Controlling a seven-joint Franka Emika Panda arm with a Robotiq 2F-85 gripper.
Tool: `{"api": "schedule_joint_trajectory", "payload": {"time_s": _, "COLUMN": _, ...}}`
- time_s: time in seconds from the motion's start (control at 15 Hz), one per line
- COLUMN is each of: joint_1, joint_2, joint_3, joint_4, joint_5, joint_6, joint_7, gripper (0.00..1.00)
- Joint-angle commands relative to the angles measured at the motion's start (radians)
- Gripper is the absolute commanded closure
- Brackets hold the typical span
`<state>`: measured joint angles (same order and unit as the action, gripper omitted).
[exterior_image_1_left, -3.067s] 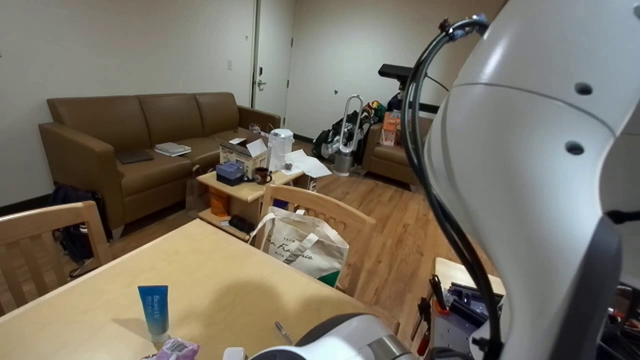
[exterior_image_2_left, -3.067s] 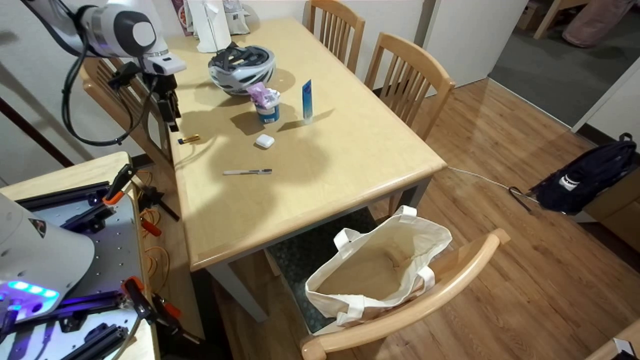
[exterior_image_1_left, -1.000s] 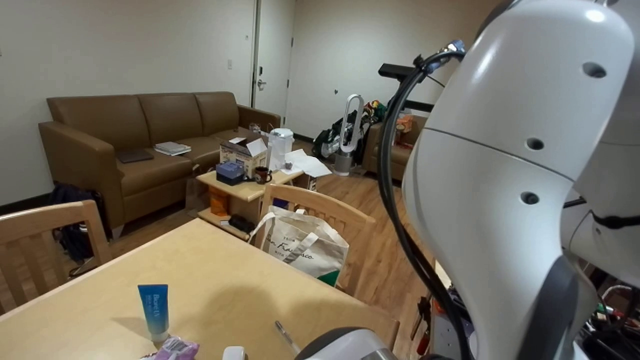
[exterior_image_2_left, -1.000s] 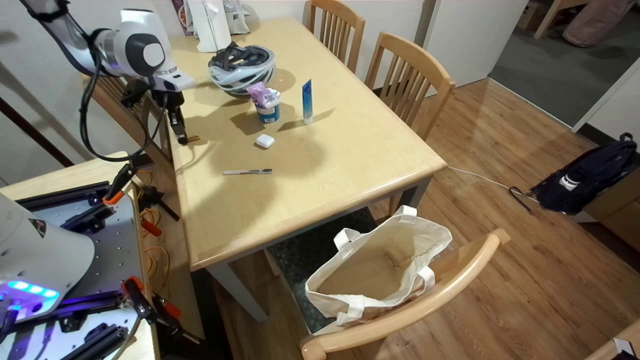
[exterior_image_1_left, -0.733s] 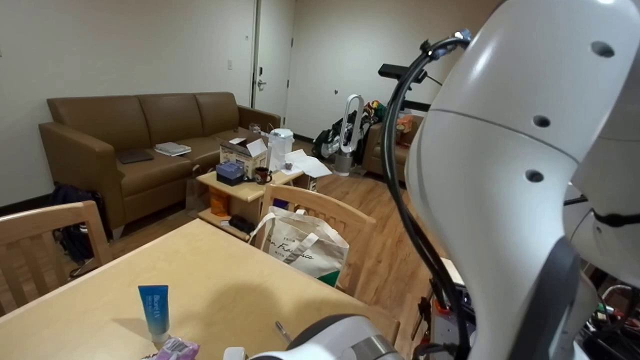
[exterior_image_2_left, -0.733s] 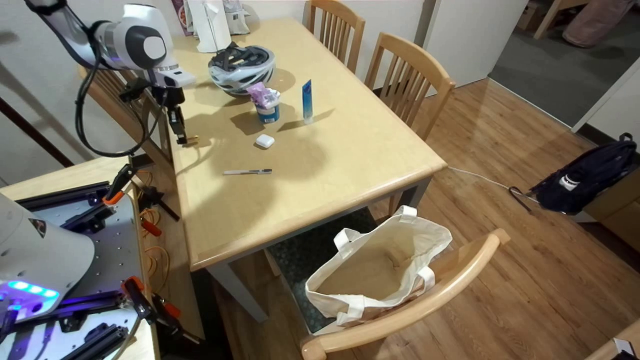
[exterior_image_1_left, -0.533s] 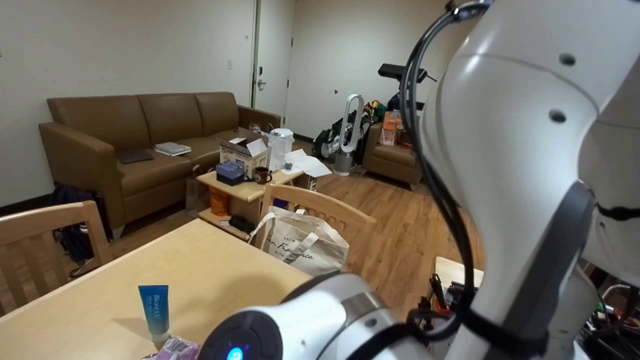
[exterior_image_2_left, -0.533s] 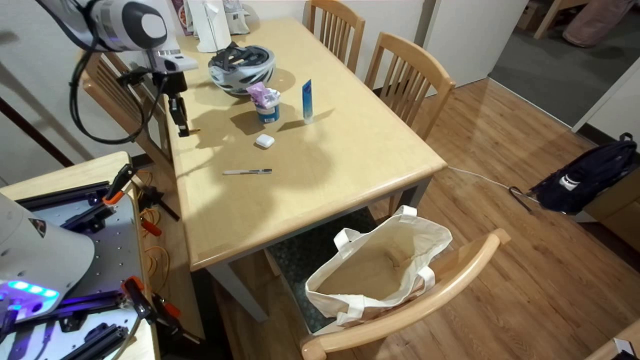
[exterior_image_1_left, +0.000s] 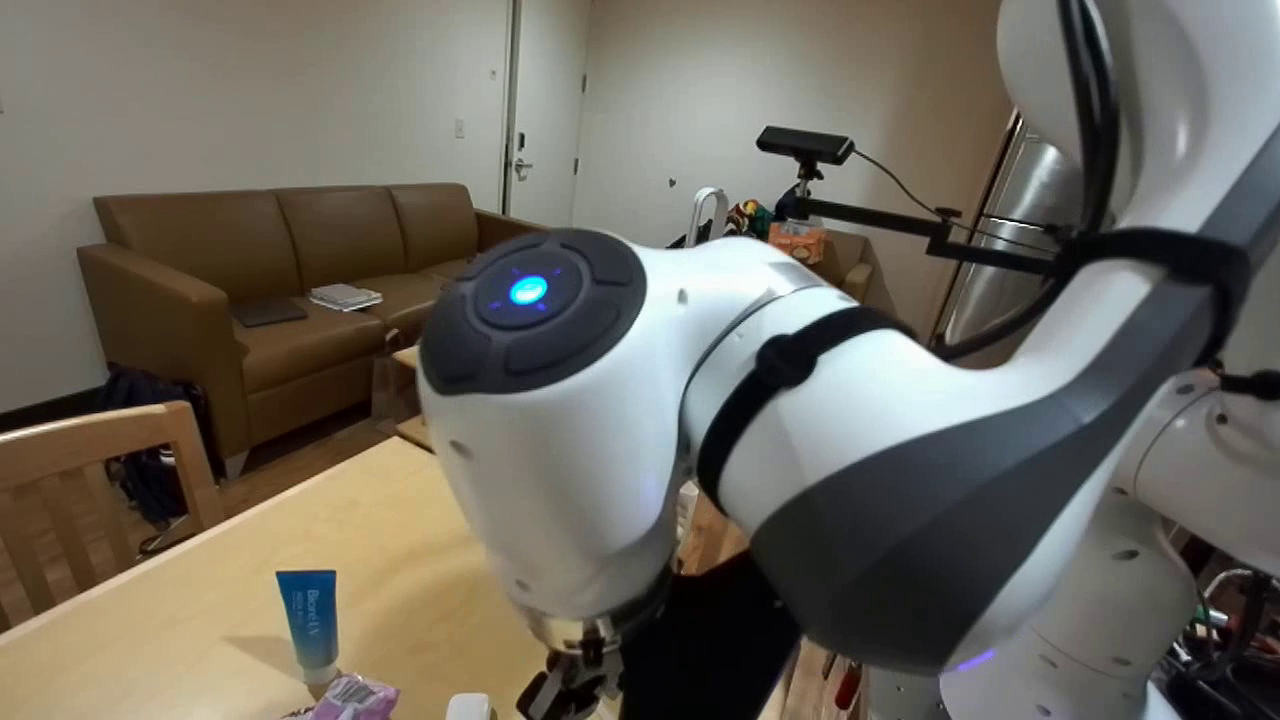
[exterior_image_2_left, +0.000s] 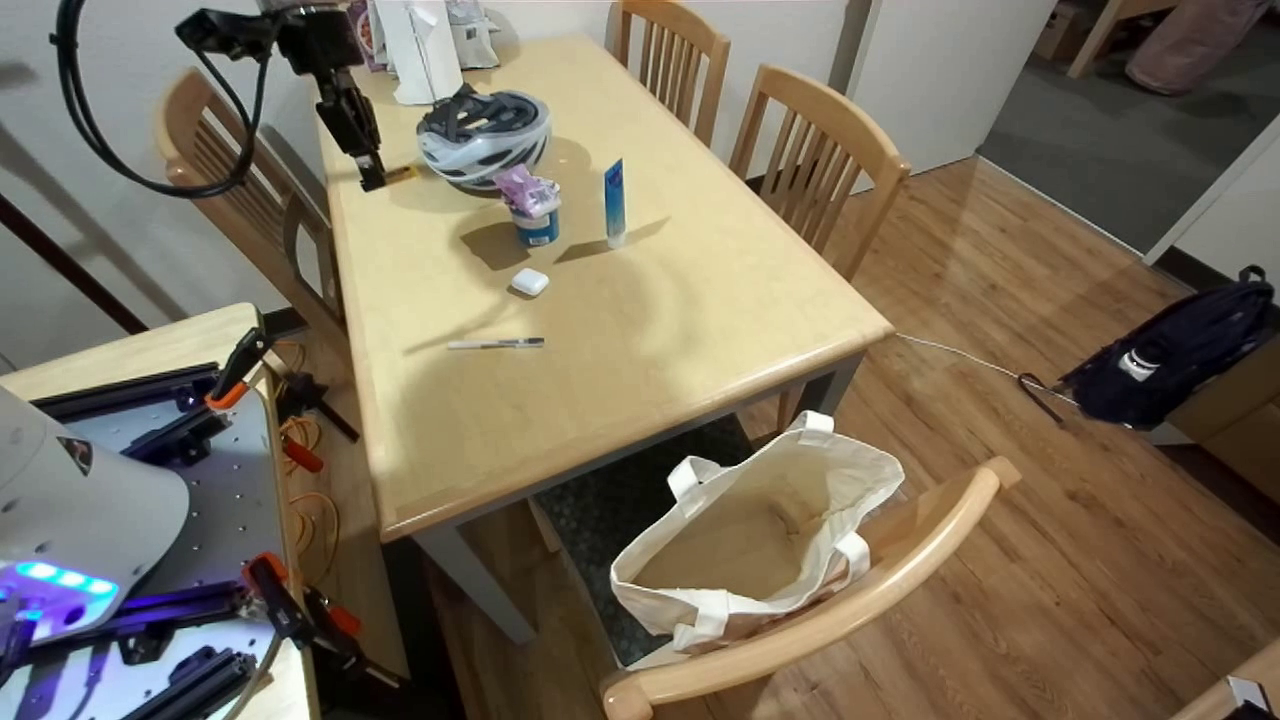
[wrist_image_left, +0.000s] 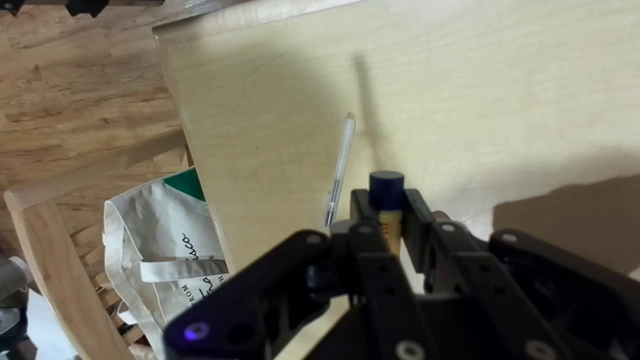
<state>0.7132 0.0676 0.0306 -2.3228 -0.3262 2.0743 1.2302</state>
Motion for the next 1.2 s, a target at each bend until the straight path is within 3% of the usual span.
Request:
{"api": "schedule_joint_trajectory", "payload": {"time_s": 0.0, "joint_1": -0.092, "joint_2": 0.047, "joint_3": 0.104, "joint_4": 0.039, "joint_5": -0.031, "joint_6": -0.066, "joint_7": 0.005, "gripper": 0.96}}
{"api": "schedule_joint_trajectory", "payload": {"time_s": 0.33, "joint_1": -0.204, "joint_2": 0.021, "joint_3": 0.137, "joint_4": 0.019, "joint_5": -0.186, "joint_6": -0.196, "joint_7": 0.193, "gripper": 0.96}}
{"api": "schedule_joint_trajectory", "payload": {"time_s": 0.73, "joint_1": -0.409, "joint_2": -0.056, "joint_3": 0.094, "joint_4": -0.113, "joint_5": -0.160, "joint_6": -0.085, "joint_7": 0.317, "gripper": 0.96}}
{"api": "schedule_joint_trajectory", "payload": {"time_s": 0.8, "joint_1": -0.392, "joint_2": 0.005, "joint_3": 0.131, "joint_4": -0.044, "joint_5": -0.166, "joint_6": -0.134, "joint_7": 0.276, "gripper": 0.82}}
{"api": "schedule_joint_trajectory", "payload": {"time_s": 0.93, "joint_1": -0.435, "joint_2": -0.014, "joint_3": 0.112, "joint_4": -0.076, "joint_5": -0.166, "joint_6": -0.105, "joint_7": 0.280, "gripper": 0.82}}
{"api": "schedule_joint_trajectory", "payload": {"time_s": 1.0, "joint_1": -0.442, "joint_2": -0.020, "joint_3": 0.111, "joint_4": -0.082, "joint_5": -0.165, "joint_6": -0.102, "joint_7": 0.280, "gripper": 0.95}}
{"api": "schedule_joint_trajectory", "payload": {"time_s": 1.07, "joint_1": -0.440, "joint_2": -0.007, "joint_3": 0.115, "joint_4": -0.075, "joint_5": -0.184, "joint_6": -0.112, "joint_7": 0.258, "gripper": 0.95}}
{"api": "schedule_joint_trajectory", "payload": {"time_s": 1.13, "joint_1": -0.441, "joint_2": 0.006, "joint_3": 0.113, "joint_4": -0.067, "joint_5": -0.242, "joint_6": -0.128, "joint_7": 0.324, "gripper": 0.96}}
